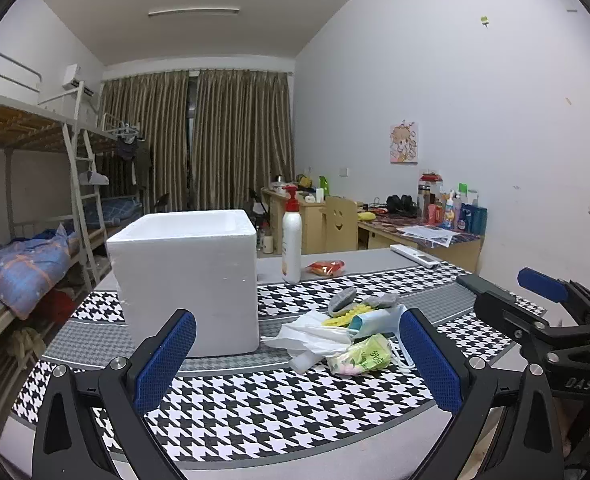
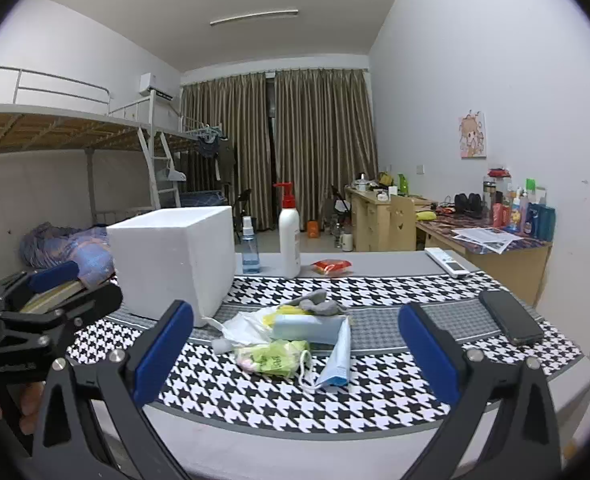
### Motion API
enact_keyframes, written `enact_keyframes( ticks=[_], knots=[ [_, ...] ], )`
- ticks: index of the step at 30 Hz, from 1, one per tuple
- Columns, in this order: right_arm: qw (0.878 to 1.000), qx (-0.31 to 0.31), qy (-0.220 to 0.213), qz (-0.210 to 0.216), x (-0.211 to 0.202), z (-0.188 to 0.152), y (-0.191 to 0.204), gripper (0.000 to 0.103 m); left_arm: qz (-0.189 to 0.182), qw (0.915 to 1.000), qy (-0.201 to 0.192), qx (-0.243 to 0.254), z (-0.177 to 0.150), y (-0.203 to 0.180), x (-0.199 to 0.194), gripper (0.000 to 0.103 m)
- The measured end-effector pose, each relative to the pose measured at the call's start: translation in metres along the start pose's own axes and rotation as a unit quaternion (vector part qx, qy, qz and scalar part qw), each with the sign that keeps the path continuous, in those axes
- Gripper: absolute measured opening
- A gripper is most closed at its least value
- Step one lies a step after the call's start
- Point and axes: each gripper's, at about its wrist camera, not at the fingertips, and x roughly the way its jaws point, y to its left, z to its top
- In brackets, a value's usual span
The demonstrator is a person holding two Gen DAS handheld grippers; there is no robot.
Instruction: Organize soft objects
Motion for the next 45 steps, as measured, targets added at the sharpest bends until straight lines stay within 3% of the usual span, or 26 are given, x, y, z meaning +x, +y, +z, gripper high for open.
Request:
enact_keyframes(
  ticks=[18,39,45],
  knots=[
    [1.000,-0.010,-0.002,-0.004,0.009,0.010,-0.003,0.103,0.004,1.0000,0.005,-0.003,0.010,0.006,0.017,0.102],
    [0.997,-0.021,0.077,-0.015,0.066,0.010,-0.025,0.103,-0.029,0.9958,0.087,0.007,0.011,0.005,0.082,0.102],
    [0.994,-0.016,0.108,-0.008,0.084,0.004,-0.031,0.103,-0.041,0.9908,0.129,0.000,0.008,0.003,0.105,0.102]
  ],
)
